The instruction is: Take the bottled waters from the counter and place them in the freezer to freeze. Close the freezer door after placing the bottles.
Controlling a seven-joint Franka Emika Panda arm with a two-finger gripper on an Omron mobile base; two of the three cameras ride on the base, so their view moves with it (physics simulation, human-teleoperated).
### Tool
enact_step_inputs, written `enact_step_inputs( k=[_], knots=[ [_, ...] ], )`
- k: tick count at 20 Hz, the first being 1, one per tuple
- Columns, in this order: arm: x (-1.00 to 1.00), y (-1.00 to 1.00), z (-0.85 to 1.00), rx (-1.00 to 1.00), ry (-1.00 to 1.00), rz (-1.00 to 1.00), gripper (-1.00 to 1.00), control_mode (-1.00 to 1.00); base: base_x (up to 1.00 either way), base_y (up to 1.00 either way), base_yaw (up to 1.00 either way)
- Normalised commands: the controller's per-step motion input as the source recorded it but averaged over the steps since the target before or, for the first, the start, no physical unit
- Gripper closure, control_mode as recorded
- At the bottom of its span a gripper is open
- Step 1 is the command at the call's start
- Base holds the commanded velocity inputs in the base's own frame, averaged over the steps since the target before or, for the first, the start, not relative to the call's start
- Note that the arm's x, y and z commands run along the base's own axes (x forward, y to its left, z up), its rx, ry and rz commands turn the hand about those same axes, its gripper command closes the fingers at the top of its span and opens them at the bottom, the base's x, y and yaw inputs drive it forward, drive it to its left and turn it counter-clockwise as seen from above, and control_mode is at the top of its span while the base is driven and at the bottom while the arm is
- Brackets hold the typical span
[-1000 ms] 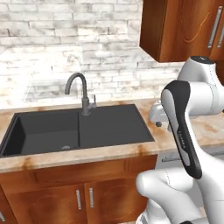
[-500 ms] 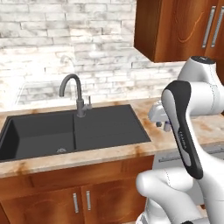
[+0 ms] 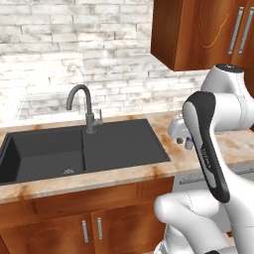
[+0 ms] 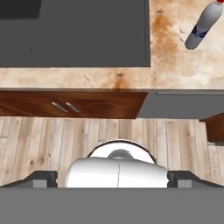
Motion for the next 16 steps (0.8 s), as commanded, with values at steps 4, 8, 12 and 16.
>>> enact_step_inputs(
  k=[4,8,12,16],
  knots=[
    [0.23,-0.64,-0.1,0.09,-0.21,0.18,-1.0,-1.0,0.0,0.0,0.0],
    [0.28,-0.63,-0.2,0.05,-0.35,0.13,-1.0,-1.0,0.0,0.0,0.0],
    [0.37,-0.66,-0.31,0.02,-0.37,0.08,-1.0,-1.0,0.0,0.0,0.0],
    [0.22,-0.44,-0.4,0.0,-0.49,0.04,-1.0,-1.0,0.0,0.0,0.0]
  ],
)
